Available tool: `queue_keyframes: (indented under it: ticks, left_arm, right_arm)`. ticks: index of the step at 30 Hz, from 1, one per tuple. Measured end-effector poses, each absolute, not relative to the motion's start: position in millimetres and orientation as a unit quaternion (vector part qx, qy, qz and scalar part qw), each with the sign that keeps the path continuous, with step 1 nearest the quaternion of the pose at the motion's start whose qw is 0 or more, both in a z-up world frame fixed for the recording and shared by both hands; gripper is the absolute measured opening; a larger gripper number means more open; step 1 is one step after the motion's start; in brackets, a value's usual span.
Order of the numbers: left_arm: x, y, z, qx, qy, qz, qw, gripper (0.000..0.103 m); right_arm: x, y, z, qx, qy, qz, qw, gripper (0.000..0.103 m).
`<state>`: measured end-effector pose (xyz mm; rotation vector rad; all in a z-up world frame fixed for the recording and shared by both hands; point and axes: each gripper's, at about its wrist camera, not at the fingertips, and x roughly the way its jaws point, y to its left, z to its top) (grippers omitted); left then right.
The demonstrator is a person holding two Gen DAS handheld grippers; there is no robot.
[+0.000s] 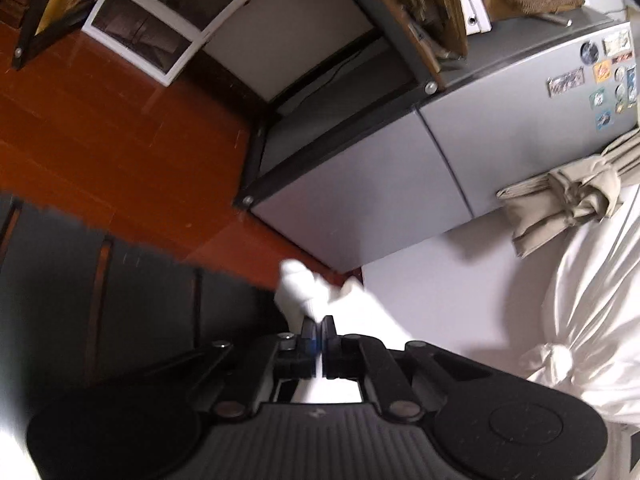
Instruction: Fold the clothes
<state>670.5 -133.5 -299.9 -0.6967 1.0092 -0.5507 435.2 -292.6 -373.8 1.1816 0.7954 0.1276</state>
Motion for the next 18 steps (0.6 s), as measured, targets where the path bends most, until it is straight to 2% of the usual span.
queue_keyframes:
  ticks: [4, 6, 8, 10, 15, 18]
  left_arm:
    - [680, -139, -303, -0.293, 0.484, -0.246, 0.787, 0.003]
    - [681, -134, -306, -0.313, 0.494, -0.236, 0.776, 0.008]
    - [680, -126, -305, -0.326, 0.498, -0.216, 0.774, 0.032]
    - [678, -116, -297, -0.319, 0.489, -0.197, 0.787, 0.04]
    - [679, -94, -265, -0.304, 0.464, -0.194, 0.809, 0.04]
    - [660, -113, -247, -0.293, 0.469, -0.278, 0.786, 0.04]
  right_arm:
    - [427, -295, -376, 0.527, 0.373, 0.051, 0.762, 0.0]
    - [426, -296, -373, 0.522, 0.374, 0.048, 0.765, 0.0]
    - [426, -298, -377, 0.529, 0.374, 0.053, 0.76, 0.0]
    - [426, -301, -380, 0.538, 0.376, 0.059, 0.753, 0.0]
    - [432, -300, -372, 0.533, 0.377, 0.067, 0.754, 0.003]
    - [418, -315, -348, 0.539, 0.318, 0.098, 0.774, 0.003]
